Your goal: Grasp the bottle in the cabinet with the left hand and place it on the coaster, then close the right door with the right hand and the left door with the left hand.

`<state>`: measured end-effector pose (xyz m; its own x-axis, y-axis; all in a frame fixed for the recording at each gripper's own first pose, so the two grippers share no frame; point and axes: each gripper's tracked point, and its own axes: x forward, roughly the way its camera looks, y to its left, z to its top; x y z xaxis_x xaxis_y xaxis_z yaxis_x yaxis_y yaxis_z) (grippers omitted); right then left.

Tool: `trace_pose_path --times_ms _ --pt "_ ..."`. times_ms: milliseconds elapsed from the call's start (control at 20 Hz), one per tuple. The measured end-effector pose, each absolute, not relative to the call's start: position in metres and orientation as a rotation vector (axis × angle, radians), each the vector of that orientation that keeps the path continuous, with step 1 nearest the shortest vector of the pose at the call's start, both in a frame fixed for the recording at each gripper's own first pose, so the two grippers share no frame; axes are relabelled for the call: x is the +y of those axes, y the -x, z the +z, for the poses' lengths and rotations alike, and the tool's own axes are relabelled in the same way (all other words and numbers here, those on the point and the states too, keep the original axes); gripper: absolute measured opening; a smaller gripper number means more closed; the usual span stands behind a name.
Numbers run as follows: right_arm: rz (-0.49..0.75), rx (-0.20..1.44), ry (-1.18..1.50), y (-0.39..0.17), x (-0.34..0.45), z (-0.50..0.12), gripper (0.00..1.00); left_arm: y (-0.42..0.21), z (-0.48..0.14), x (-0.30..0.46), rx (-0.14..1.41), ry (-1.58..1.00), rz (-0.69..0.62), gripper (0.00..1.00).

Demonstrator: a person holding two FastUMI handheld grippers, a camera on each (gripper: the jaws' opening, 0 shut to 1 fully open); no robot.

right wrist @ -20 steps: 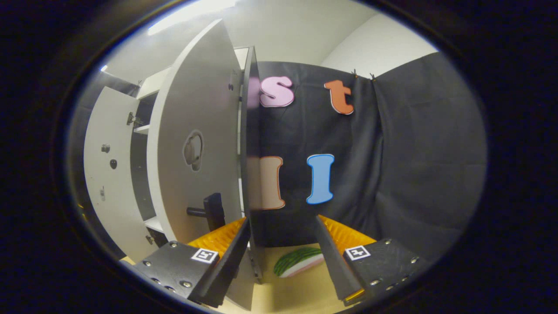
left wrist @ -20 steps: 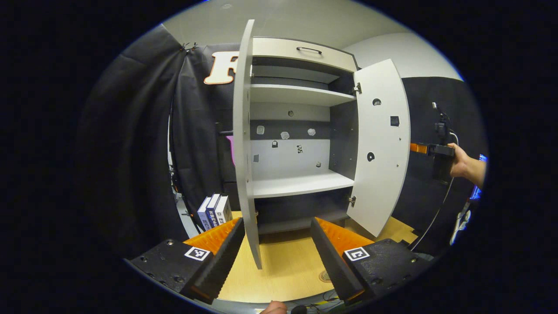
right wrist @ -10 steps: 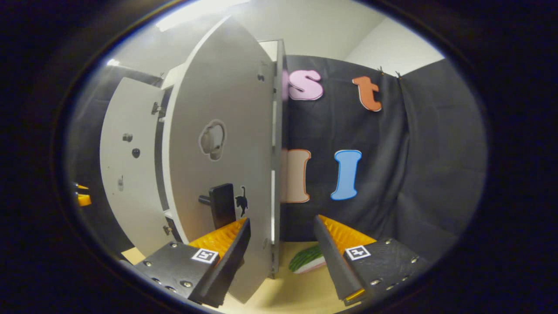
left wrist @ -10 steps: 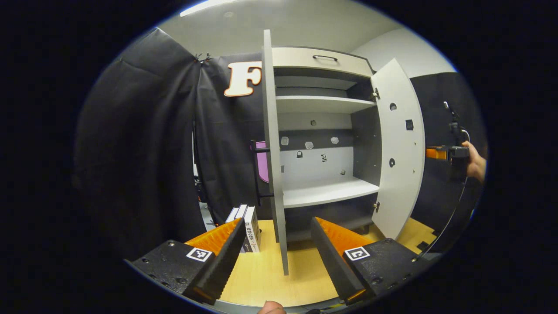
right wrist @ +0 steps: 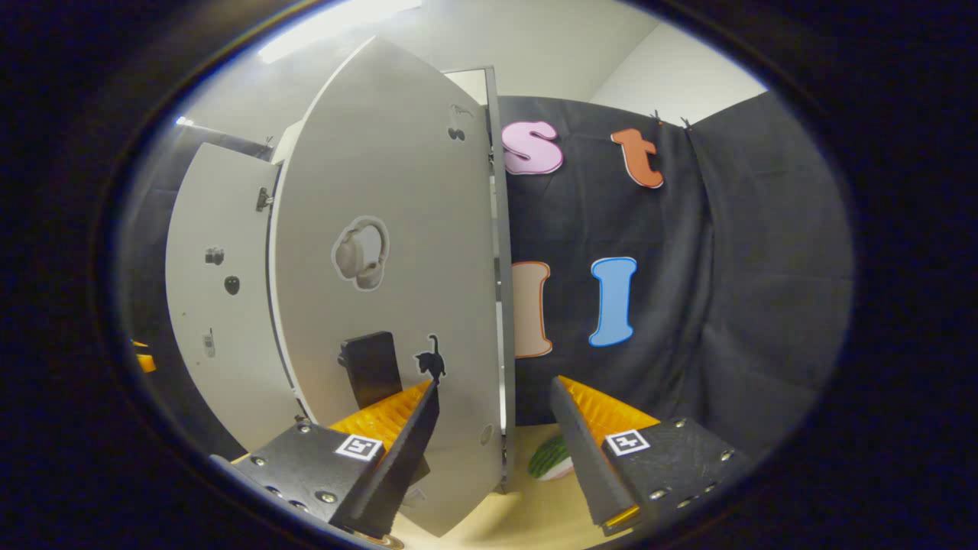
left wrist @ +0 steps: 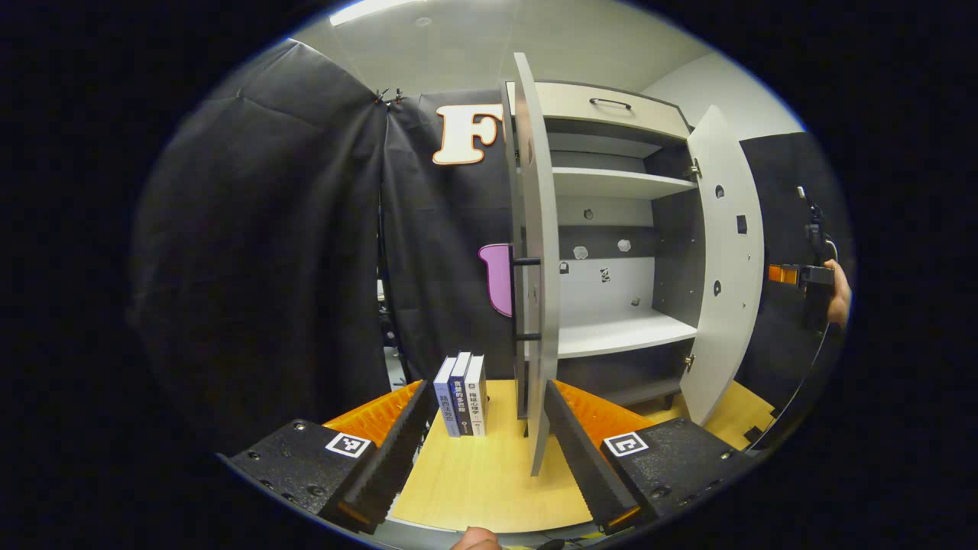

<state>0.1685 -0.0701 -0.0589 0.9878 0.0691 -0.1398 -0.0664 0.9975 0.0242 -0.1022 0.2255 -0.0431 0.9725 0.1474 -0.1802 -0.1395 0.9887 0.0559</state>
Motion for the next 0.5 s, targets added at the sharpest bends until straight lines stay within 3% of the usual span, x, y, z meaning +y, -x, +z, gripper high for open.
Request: trace_pose_path --times_ms 500 --pt "0.070 0.183 -0.036 -0.175 -0.026 -0.070 0.87 0.092 -0.065 0.270 0.217 0.053 0.209 0.95"
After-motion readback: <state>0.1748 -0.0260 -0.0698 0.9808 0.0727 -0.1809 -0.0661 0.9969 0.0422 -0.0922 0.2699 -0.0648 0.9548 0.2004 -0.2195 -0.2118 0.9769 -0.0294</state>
